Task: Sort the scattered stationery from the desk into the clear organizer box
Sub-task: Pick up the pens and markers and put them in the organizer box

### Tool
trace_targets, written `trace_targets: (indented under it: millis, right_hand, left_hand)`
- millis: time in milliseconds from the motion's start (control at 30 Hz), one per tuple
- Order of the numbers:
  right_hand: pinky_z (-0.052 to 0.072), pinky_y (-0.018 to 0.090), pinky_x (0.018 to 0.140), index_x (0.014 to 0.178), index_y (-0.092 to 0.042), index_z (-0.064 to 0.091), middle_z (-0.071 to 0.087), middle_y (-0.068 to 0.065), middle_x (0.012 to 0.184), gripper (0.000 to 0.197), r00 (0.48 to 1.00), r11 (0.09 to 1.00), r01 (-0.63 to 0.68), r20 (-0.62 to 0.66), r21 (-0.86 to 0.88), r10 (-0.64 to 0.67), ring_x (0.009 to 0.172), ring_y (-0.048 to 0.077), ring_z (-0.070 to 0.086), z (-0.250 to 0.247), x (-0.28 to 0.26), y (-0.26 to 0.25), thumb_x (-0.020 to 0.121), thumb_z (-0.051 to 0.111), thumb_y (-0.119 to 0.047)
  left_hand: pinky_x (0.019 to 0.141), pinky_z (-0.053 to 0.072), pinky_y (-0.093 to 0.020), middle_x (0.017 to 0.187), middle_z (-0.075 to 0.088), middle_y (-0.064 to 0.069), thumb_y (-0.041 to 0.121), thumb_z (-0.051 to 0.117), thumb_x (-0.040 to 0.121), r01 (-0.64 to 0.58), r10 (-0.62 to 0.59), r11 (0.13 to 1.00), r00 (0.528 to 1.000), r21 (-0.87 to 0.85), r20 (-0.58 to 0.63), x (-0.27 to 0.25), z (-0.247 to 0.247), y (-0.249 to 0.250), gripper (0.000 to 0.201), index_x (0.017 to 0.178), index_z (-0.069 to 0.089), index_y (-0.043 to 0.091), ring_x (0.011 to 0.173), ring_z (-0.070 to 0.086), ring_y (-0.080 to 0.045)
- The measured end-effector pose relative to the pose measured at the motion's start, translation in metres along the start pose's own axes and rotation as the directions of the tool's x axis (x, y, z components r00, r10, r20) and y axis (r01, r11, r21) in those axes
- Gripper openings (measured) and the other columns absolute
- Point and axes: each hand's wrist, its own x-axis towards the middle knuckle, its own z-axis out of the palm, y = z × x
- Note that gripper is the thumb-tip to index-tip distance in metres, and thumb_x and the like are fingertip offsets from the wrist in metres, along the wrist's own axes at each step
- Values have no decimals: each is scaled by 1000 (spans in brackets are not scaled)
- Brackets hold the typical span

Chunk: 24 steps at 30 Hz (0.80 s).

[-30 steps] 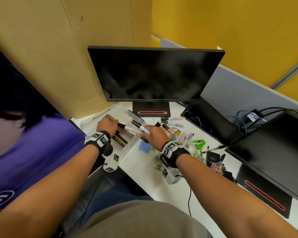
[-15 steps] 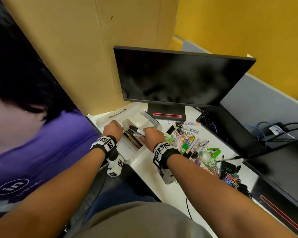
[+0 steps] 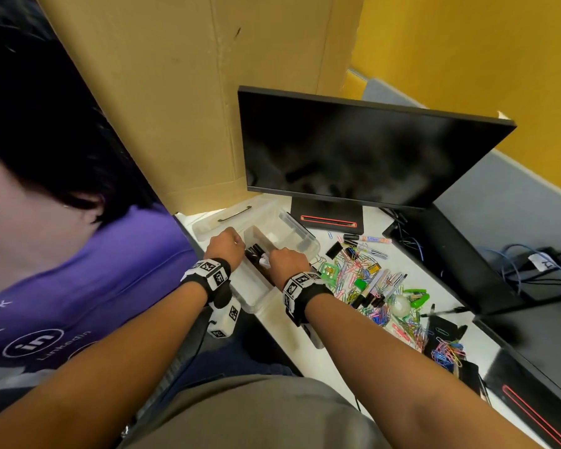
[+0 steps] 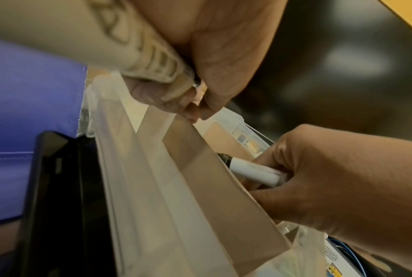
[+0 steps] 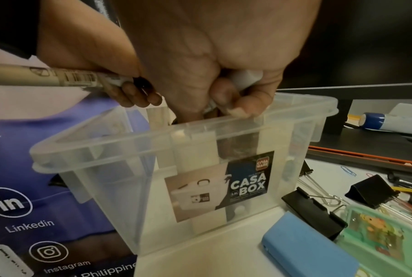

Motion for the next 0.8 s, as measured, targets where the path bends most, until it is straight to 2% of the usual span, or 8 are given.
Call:
trace_targets:
  millis: [167,233,333,433,567,600,733,800]
  right_hand:
    - [45,32,73,108,-10,64,68,12,105,24,1000,998,-20,13,52,19,97,30,66,0,4,0,98,53,-30]
    - [45,32,71,111,-11,63,68,12,105,24,999,995,-50,16,82,49,95,30,67,-1,6,1,96,53,-27]
    - [49,35,76,121,-9,58,67,15,110,29,995,982,-86,62,166,77,100,34,65,-2,7,-1,94,50,-20]
    - [52,40,81,135,-9,48,64,17,114,40,994,969,-72,95,237,51,103,36,63,0,12,-3,96,47,-17]
    - [54,45,86,155,-20,17,59,19,120,66,995,953,19,87,301,-48,105,37,62,3,18,-7,97,48,-15]
    - [53,46,88,155,-20,16,57,19,125,68,992,955,40,102,294,-73,108,37,61,2,19,-7,96,49,-13]
    - [52,43,94,141,-19,46,29,10,156,48,981,964,107,130,245,-142,118,32,57,3,25,-8,94,52,-9]
    - [50,39,96,136,-14,53,23,6,160,42,980,963,120,128,241,-154,122,30,55,5,27,-9,95,52,-7]
  left_hand:
    - [72,52,-33,87,66,-10,24,45,94,18,-17,999,1000,-48,10,1,0,0,14,91,57,17,77,62,-27]
    - [74,52,-34,89,66,-10,26,44,94,16,-16,998,1000,-67,13,2,0,1,16,93,56,16,79,62,-28]
    - [75,50,-34,92,65,-11,27,42,96,15,-14,997,1000,-75,12,2,0,1,18,97,56,15,83,61,-29]
    - [77,51,-36,94,66,-12,30,41,96,17,-16,997,1000,-71,11,2,1,2,20,98,55,16,86,62,-31]
    - [79,53,-38,96,67,-13,30,41,95,23,-22,997,1000,-75,11,2,-1,3,21,101,56,16,88,62,-32]
    - [79,53,-38,96,67,-14,30,41,96,22,-21,997,1000,-78,13,2,-1,3,21,101,56,16,88,62,-32]
    - [80,53,-39,96,66,-13,29,40,96,18,-16,997,1000,-80,19,2,-2,4,20,100,55,16,87,62,-32]
    - [81,53,-39,96,66,-14,29,40,96,13,-11,997,1000,-77,25,2,-2,4,21,99,55,16,87,62,-32]
